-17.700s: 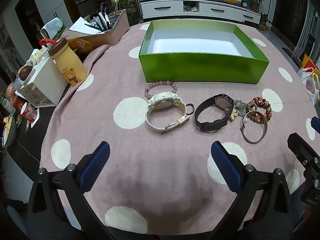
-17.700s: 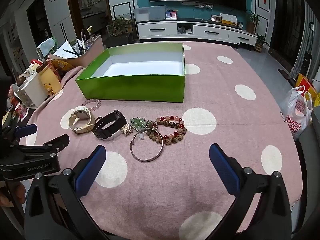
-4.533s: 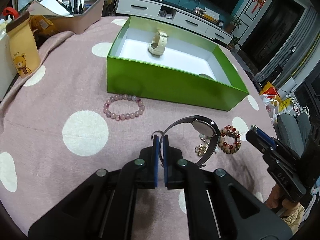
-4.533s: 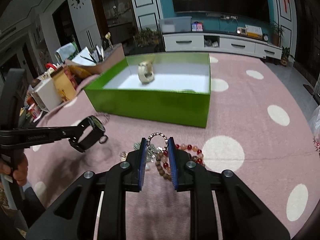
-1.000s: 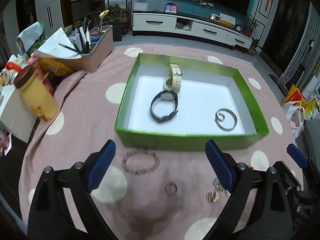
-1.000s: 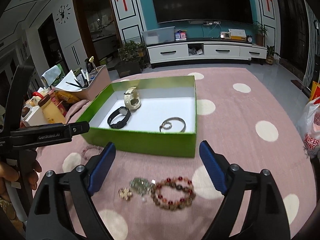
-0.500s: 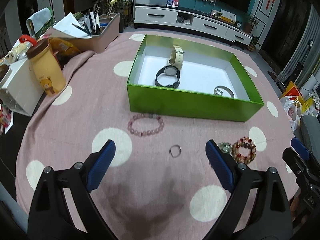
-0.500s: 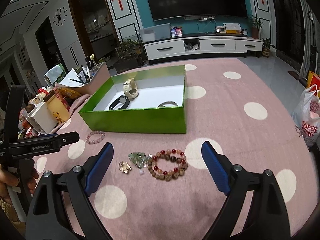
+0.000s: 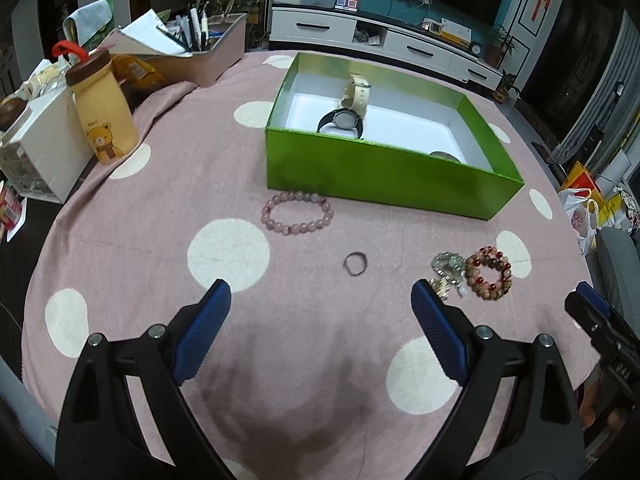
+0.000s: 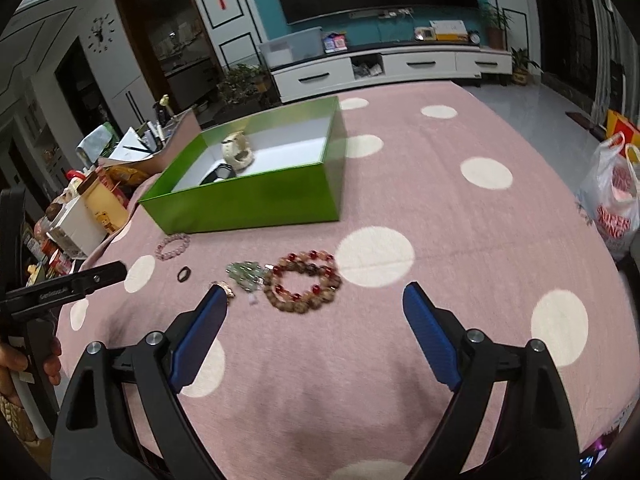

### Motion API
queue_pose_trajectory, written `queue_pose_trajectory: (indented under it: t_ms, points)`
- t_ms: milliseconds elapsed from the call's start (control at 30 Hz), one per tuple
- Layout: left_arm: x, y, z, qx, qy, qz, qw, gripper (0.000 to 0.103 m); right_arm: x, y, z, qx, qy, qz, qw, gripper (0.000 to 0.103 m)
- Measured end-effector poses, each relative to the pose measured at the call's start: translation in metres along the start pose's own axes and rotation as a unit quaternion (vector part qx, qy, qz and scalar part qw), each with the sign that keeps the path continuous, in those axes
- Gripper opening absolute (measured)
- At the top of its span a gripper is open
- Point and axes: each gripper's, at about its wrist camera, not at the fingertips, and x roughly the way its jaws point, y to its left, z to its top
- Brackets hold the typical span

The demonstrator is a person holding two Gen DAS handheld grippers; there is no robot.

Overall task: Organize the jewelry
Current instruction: 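Move both open tools back toward the remaining jewelry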

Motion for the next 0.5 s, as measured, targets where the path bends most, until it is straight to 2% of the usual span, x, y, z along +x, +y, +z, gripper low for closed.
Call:
queue_pose_trajectory:
  t_ms: [233,500]
  points:
    - [0.014,0.006,-0.015,-0.003,0.019,-0.013,0.9997,0.093,0.004,-0.007,-0.011,-0.004,0.012,0.005,1.0,0.09]
    - [0.025,-0.028,-0.025,0.057,0.016,-0.055,0.9967,0.093,0.014,0.001,-0.019,-0.032,0.025,0.021,0.999,0.09]
